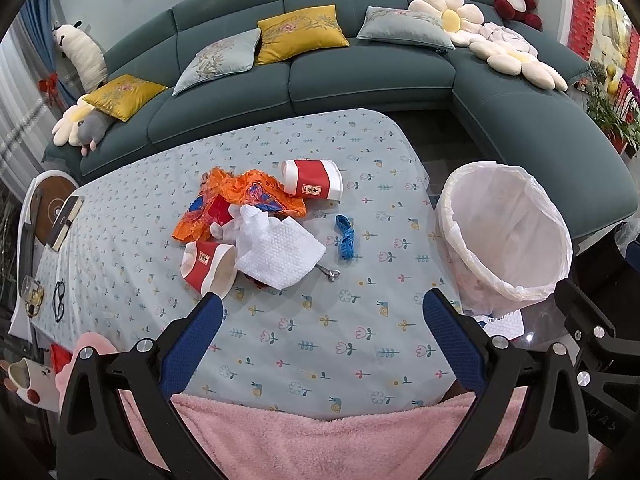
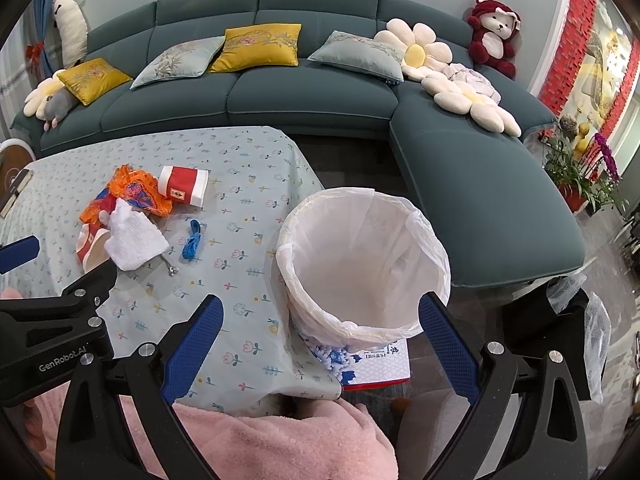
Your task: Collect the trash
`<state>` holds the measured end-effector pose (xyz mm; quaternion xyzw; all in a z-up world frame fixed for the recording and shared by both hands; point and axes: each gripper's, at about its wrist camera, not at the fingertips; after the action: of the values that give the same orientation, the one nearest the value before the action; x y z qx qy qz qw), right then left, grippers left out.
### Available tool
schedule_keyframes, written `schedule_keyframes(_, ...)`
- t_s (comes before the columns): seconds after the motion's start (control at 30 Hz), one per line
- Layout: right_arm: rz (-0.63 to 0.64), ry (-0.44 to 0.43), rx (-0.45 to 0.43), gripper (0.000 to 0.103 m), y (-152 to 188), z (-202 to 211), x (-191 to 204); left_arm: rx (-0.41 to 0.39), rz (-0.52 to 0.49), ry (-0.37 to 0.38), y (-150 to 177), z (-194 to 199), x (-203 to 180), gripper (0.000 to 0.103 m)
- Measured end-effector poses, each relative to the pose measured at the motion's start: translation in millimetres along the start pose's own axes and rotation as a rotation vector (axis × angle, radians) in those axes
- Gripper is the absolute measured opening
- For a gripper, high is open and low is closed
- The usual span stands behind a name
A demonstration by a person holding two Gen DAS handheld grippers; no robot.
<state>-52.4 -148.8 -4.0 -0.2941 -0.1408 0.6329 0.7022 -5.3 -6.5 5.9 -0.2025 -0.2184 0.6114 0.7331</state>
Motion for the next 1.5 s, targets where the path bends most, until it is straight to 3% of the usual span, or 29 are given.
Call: schedule_keyframes(1.5, 0.012, 0.026, -0.013, 0.094, 0.6, 5.0, 2.0, -0.012, 0.008, 0.009, -1.6, 5.5, 0.8, 0.095)
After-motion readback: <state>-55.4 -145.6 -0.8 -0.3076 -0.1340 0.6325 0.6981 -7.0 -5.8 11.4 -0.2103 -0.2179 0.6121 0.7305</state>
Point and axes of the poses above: each gripper's, at about its wrist camera, not at the fingertips, and z roughly against the way its jaws point, x to its left, y to its underside, and after that the axes turned 7 degrees about z, right-handed
